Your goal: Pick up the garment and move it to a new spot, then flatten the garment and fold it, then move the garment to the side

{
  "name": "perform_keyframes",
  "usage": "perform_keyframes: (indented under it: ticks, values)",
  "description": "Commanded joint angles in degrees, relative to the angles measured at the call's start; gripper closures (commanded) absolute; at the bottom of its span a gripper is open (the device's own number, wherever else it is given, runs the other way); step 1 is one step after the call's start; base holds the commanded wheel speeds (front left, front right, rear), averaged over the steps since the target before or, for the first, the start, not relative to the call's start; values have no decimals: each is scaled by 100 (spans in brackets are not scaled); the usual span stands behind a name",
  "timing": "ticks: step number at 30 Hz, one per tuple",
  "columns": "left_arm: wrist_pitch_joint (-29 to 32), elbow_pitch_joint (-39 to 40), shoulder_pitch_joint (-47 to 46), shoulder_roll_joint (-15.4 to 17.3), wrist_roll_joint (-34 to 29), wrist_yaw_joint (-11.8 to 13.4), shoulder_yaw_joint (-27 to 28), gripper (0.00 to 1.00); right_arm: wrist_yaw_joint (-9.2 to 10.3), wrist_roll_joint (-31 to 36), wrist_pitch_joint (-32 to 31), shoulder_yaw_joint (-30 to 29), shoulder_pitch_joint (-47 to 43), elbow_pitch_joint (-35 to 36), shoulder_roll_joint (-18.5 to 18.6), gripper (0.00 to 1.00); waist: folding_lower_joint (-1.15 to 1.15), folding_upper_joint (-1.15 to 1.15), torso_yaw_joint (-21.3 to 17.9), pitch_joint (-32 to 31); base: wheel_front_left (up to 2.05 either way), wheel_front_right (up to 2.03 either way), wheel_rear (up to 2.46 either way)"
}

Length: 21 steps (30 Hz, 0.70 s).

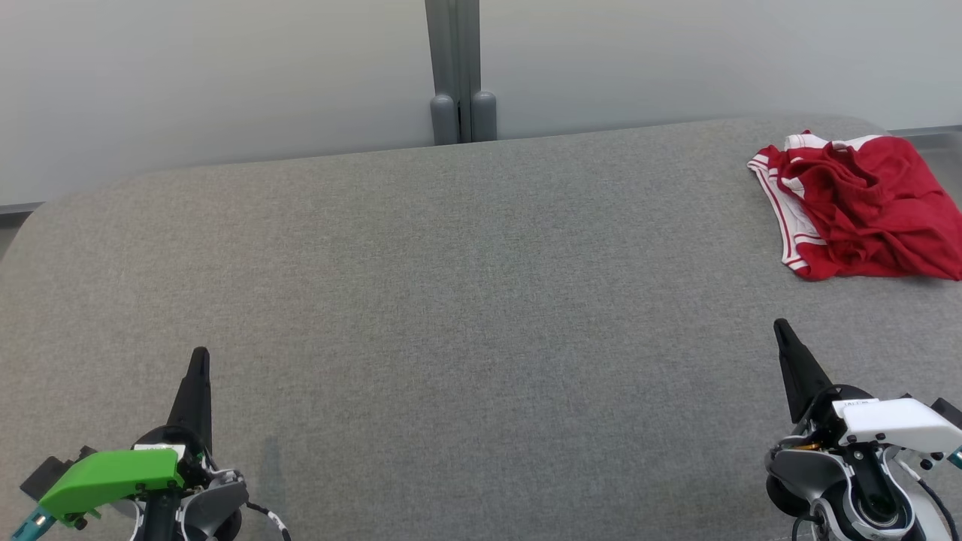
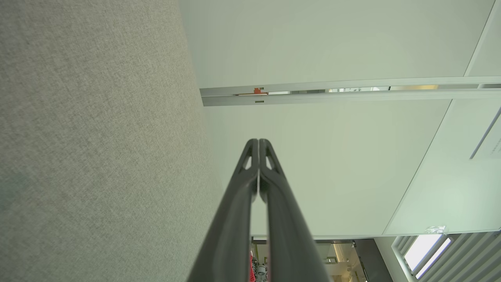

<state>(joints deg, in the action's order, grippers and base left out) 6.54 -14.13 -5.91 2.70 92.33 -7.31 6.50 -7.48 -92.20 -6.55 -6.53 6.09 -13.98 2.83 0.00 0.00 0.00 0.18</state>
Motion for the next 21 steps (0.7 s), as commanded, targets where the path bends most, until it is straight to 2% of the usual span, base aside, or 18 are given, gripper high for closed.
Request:
perform_keyframes:
  ticks: [1,21]
  values:
    - [21,14,-64,33,16,-35,15,100,-2,-37,-19,-10,29,-12,4,100,0,0,0,0,0,0,0]
    - [21,15,-63,33,16,-35,14,100,-2,-38,-18,-8,29,-11,4,100,0,0,0,0,0,0,0]
